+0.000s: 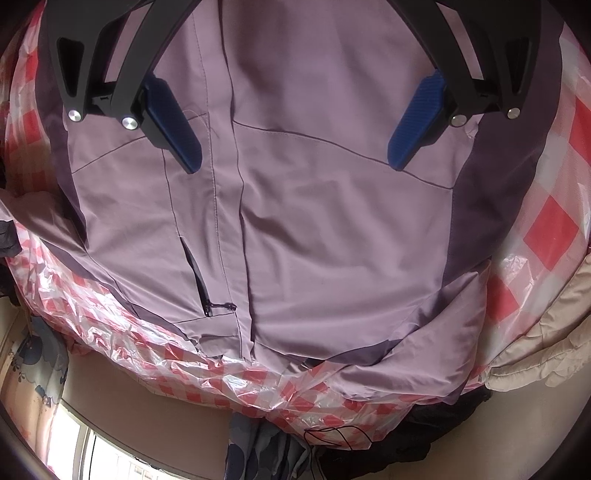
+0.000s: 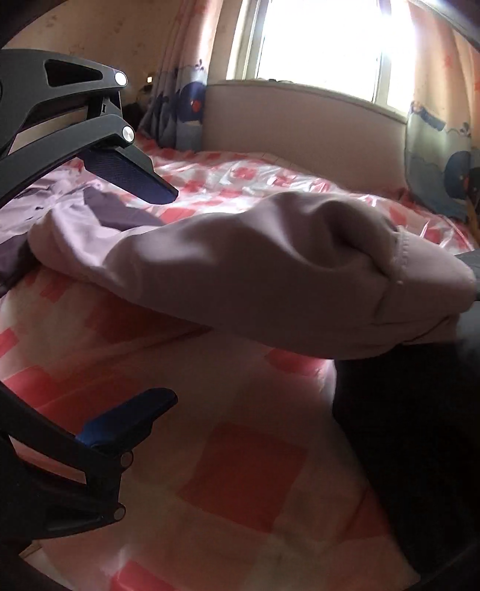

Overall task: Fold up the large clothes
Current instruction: 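Grasp the jacket sleeve cuff with the right tool and lift it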

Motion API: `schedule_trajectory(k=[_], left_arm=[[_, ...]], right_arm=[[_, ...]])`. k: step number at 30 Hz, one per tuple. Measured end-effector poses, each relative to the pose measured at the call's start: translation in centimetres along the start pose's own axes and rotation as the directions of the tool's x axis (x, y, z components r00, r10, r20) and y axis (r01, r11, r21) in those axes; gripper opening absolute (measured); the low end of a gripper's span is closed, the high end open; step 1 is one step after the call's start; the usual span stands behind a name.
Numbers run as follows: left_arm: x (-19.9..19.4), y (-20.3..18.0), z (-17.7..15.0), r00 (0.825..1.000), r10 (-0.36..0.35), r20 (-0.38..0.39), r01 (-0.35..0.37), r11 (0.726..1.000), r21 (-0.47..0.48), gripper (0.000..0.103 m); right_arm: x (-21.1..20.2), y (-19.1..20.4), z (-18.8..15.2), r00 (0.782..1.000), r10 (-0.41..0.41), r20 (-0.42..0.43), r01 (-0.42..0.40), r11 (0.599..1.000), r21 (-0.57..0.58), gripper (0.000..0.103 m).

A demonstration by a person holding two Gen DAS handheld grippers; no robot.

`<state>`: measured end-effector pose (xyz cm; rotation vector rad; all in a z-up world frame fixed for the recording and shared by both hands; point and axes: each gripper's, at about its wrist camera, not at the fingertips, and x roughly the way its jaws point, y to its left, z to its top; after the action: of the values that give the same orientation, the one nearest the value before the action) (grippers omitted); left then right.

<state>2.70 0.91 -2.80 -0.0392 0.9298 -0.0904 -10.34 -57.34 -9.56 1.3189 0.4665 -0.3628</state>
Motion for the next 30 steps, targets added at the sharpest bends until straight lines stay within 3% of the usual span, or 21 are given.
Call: schedule_trajectory(k=[1,3,5,7,8,11,12,13,14,15,16,17,19,21,24,28,29,30], left_arm=[[-0.4,0.0,0.1,1.0,0.006,0.021,-0.006,1.0,0.005,0.096],[-1.3,0.0,0.4,0.996,0.047,0.077,-0.048,0.999,0.012,0.096],[-2.2,0.2,0.8,0.987,0.088,0.132,-0.091,0.996,0.017,0.096],[-2.7,0.5,1.2,0.979,0.123,0.164,-0.126,0.992,0.007,0.096],[-2.9,0.8,1.5,0.977,0.131,0.169,-0.133,0.991,-0.001,0.096],[-3.2,1.3,2.0,0.971,0.165,0.175,-0.166,0.986,-0.01,0.096],[-3.3,1.4,2.2,0.968,0.18,0.176,-0.181,0.983,-0.005,0.096],[-3.5,1.5,2.3,0.966,0.188,0.178,-0.192,0.981,0.005,0.096],[-3.6,1.5,2.5,0.964,0.194,0.18,-0.201,0.979,0.023,0.096],[-3.7,1.6,2.8,0.962,0.204,0.183,-0.215,0.976,0.044,0.096],[-3.8,1.7,3.3,0.958,0.219,0.186,-0.234,0.97,0.064,0.096],[-4.0,1.8,3.6,0.955,0.232,0.188,-0.249,0.965,0.076,0.096],[-4.5,2.5,4.3,0.951,0.244,0.19,-0.263,0.962,0.079,0.096],[-4.9,3.1,4.7,0.95,0.248,0.188,-0.266,0.961,0.079,0.096],[-5.1,3.5,4.6,0.948,0.262,0.18,-0.281,0.956,0.088,0.096],[-4.8,3.7,4.3,0.953,0.26,0.159,-0.277,0.956,0.098,0.096],[-4.7,3.7,4.2,0.955,0.255,0.153,-0.271,0.958,0.094,0.096],[-4.6,3.8,4.3,0.957,0.249,0.147,-0.264,0.96,0.09,0.096]], right_arm=[[0.0,0.1,0.5,0.999,0.014,0.034,-0.014,1.0,-0.009,0.096],[0.2,1.4,1.7,0.995,0.084,0.062,-0.078,0.993,-0.083,0.083],[1.2,3.6,2.4,0.99,0.137,0.041,-0.13,0.982,-0.134,0.039],[1.5,7.6,2.6,0.983,0.18,0.024,-0.169,0.954,-0.249,0.017],[1.0,10.0,2.3,0.972,0.232,0.024,-0.212,0.922,-0.324,0.016],[-1.3,14.1,1.5,0.899,0.437,0.014,-0.381,0.799,-0.465,0.014],[-1.7,14.1,1.5,0.881,0.472,0.026,-0.402,0.777,-0.485,0.014],[-1.4,13.4,1.7,0.881,0.472,0.038,-0.399,0.782,-0.478,0.014],[-0.5,11.9,2.2,0.896,0.443,0.041,-0.377,0.805,-0.457,0.015],[1.0,10.3,2.4,0.925,0.378,0.038,-0.325,0.839,-0.436,0.016],[2.3,8.3,2.9,0.955,0.295,0.029,-0.257,0.872,-0.416,0.027],[4.0,6.3,3.1,0.98,0.199,0.001,-0.183,0.906,-0.382,0.056],[6.9,2.3,3.2,0.997,0.052,-0.057,-0.066,0.959,-0.277,0.078],[8.3,-0.5,2.9,0.995,0.045,-0.088,-0.063,0.976,-0.208,0.078],[8.8,-1.7,3.7,0.997,0.053,-0.059,-0.063,0.982,-0.178,0.082],[9.0,-1.9,7.0,0.984,0.179,-0.023,-0.179,0.984,-0.007,0.08],[9.2,-1.9,7.4,0.976,0.218,-0.02,-0.218,0.976,0.0,0.056],[9.2,-1.5,7.6,0.973,0.232,-0.016,-0.233,0.973,-0.013,0.04]])
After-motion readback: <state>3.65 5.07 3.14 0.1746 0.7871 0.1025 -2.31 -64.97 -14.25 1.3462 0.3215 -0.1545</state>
